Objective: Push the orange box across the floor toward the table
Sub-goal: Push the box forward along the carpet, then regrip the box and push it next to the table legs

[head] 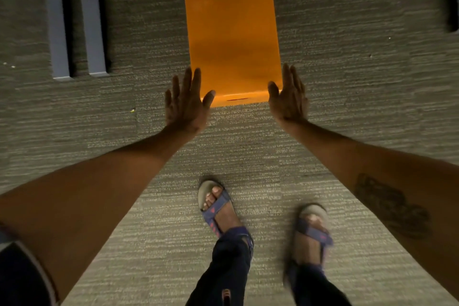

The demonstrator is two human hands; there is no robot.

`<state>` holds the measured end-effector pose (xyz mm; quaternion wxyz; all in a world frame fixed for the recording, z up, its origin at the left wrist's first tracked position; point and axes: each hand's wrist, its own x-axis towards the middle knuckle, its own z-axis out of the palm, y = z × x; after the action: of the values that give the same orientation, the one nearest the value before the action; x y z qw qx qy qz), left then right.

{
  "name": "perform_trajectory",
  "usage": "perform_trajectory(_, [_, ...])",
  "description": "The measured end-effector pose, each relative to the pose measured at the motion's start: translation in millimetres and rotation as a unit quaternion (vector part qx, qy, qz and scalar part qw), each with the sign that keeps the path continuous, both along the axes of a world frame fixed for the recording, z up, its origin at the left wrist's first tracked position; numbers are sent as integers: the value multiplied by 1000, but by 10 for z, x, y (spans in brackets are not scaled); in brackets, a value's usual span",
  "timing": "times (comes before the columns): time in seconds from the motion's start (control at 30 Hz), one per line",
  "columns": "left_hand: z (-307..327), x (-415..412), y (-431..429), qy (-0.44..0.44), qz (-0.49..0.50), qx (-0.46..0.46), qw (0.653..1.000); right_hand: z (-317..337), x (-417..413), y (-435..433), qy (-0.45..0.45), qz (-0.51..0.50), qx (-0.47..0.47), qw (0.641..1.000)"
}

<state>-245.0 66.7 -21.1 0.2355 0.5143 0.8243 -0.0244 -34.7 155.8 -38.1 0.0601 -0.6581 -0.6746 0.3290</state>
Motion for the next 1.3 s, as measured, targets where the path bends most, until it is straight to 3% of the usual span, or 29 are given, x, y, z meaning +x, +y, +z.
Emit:
perform_trajectory(0.37, [-86, 23, 53, -44, 80, 7, 996, -53, 67, 138, 15, 37, -22, 999])
perform_trajectory(0.7, [-299, 31, 317, -132, 191, 28, 972, -298, -43, 524, 41, 4, -75, 996])
perform_trajectory(0.93, [-573, -34, 574, -190, 290, 20, 938, -531, -197, 725, 90, -98, -157, 979])
perform_trajectory(1.13, [-872, -255, 554, -310, 330, 64, 889, -595, -246, 821, 213, -239, -240, 917])
perform_trajectory(1.3, [-902, -412, 425, -384, 324, 88, 860, -538, -279, 716, 236, -236, -200, 921])
